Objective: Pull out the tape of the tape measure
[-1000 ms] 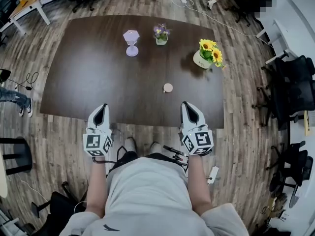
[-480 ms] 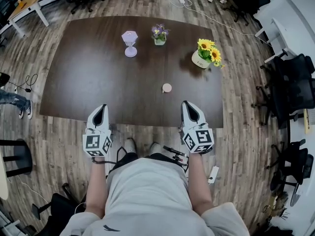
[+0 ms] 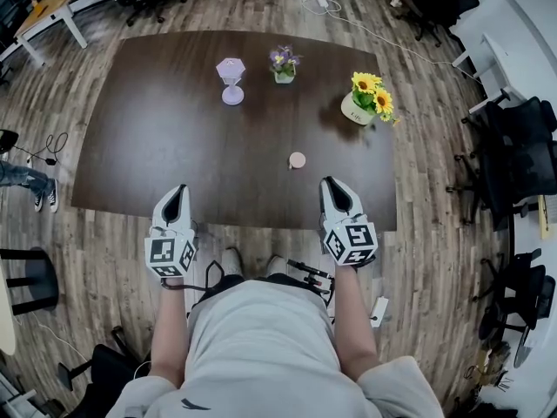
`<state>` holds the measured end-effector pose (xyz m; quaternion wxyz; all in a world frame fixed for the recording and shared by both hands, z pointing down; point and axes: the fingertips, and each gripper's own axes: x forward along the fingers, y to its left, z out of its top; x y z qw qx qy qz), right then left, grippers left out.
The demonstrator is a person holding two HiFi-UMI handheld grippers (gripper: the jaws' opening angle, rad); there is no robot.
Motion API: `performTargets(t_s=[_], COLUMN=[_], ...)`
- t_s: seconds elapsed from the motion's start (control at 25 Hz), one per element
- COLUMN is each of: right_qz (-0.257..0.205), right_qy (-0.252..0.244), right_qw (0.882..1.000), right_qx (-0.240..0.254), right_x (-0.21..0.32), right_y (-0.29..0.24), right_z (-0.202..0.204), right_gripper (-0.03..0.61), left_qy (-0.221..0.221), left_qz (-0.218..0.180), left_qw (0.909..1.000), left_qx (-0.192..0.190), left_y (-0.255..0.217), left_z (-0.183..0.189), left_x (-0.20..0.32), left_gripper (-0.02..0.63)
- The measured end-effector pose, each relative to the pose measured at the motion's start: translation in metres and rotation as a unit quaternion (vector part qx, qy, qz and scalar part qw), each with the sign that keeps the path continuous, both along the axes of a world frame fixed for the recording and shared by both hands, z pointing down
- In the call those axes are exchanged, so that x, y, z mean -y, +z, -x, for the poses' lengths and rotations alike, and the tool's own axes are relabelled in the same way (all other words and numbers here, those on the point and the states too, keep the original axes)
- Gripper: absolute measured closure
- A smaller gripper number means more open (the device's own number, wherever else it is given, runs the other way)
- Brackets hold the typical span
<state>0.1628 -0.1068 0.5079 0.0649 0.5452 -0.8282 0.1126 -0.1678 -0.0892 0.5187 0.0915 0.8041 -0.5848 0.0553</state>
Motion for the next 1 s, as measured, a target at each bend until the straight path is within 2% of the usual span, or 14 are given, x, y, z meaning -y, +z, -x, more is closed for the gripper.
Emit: performTargets(t_s=[0.36,0.52,0.8,0.92,1.0], right_qz=[0.055,0.094,0.197,0.222,0.227], right_qy=[-0.007,-0.004,-0.001,-0.009,-0.032], right_qw=[0.998,0.995,0.977,0.969,0.964], right_qx=[-0.022,-0.045,-0.081,-0.105,-0.134], right_x=[0.033,0.057,0.089,0.099,0.104], right_y=[0.052,0.086,0.155,0.171,0.177], right_z=[0.006,0.009,0.008,0.01,0.014], right_gripper=[0.501,0.448,0.374,0.34,0.333], left_qy=[0.0,0.001,0.0,0.0,-0.001], left_qz=[0.0,0.004,0.01,0.013,0.016], left_qw=[1.0,1.0,0.9999,0.9999,0.9999], left_qx=[0.003,0.003,0.001,0.001,0.002], left_y=[-0.001,0.002,0.005,0.007,0.009], left_z=[0.006,0.006,0.006,0.005,0.004], left_x=[0.017,0.022,0.028,0.029,0.029], left_gripper=[0.607,0.607,0.607,0.607,0.607])
